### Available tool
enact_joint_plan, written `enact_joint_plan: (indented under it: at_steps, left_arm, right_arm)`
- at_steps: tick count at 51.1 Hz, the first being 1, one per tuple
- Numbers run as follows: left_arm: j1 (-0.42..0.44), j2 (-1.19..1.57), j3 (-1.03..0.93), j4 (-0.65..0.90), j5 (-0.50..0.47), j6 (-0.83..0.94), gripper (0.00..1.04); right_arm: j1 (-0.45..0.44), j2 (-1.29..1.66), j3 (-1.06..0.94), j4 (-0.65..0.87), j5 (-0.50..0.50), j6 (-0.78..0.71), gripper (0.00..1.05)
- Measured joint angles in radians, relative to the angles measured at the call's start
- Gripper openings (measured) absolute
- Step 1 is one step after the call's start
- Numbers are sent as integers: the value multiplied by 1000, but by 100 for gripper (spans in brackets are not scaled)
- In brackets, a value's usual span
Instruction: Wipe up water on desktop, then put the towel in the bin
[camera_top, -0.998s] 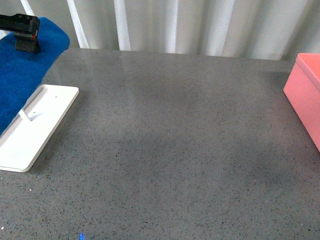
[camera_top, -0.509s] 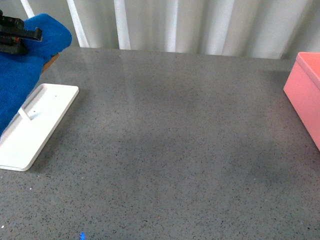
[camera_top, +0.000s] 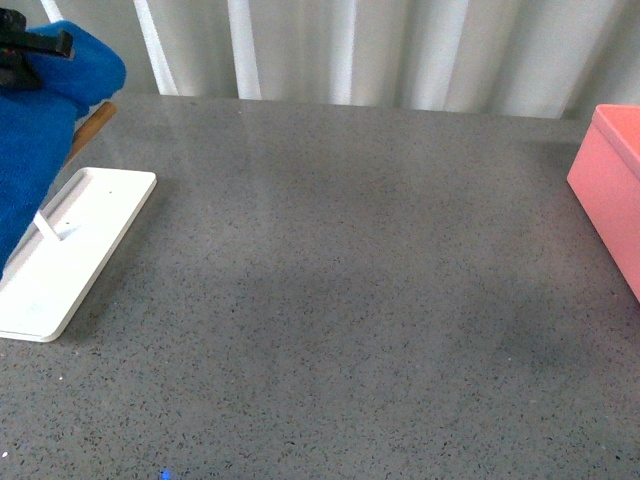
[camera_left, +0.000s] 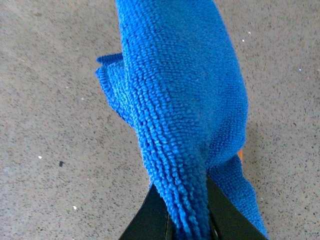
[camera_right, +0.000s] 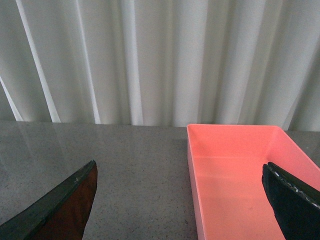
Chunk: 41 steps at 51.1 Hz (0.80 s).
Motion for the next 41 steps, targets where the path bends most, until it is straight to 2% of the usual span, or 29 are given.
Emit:
enact_joint_plan:
  at_steps: [11, 24, 35, 38, 41]
  left_arm:
    - [27, -77, 66, -39, 3, 1, 5]
    - [16, -145, 187, -90, 82, -60, 5]
    - [-102, -259, 194, -3, 224, -182, 5]
    - [-166, -304, 156, 60, 317, -254, 5]
    - [-225, -335, 115, 105, 365, -305, 5]
  right_arm:
    - [0, 0, 0, 0, 0, 0, 98]
    - [0, 0, 0, 0, 0, 0, 98]
    - [0, 0, 0, 0, 0, 0, 98]
    - [0, 0, 0, 0, 0, 0, 98]
    - [0, 0, 0, 0, 0, 0, 98]
